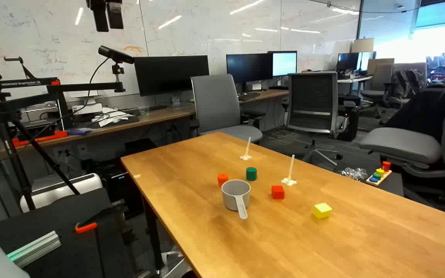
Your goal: Place the yellow, green and orange blocks inside the measuring cup
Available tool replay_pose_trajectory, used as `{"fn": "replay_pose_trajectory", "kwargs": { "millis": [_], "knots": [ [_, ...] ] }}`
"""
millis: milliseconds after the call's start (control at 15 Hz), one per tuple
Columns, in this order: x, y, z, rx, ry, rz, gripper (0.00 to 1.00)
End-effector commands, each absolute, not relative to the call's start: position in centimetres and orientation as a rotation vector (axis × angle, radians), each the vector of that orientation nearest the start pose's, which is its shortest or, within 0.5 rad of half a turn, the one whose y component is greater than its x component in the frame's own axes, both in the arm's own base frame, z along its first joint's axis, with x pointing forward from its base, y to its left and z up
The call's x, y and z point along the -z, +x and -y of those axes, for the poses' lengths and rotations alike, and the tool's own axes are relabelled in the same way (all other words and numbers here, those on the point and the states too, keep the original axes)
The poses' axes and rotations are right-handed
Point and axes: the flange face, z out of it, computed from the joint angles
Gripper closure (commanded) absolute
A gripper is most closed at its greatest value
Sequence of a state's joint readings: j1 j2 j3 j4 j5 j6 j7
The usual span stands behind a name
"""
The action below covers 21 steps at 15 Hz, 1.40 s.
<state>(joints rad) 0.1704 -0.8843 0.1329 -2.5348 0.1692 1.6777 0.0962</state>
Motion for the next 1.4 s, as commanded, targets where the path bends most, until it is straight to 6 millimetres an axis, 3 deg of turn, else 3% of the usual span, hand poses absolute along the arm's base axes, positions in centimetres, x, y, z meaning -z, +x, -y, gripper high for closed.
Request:
{"fn": "replay_pose_trajectory", "kwargs": {
  "millis": [0, 667, 800, 1067, 1333],
  "knots": [
    [-54.3, 27.0, -11.0, 0.021, -3.065, 0.221, 0.0],
    [-54.6, 27.0, -11.0, 0.03, -3.063, 0.222, 0.0],
    [-55.4, 27.8, -10.9, 0.121, -3.052, 0.413, 0.0],
    [-56.9, 33.1, -10.2, 0.256, -3.017, 0.383, 0.0],
    [-55.4, 40.9, -7.3, 0.297, -3.071, 0.247, 0.0]
  ]
}}
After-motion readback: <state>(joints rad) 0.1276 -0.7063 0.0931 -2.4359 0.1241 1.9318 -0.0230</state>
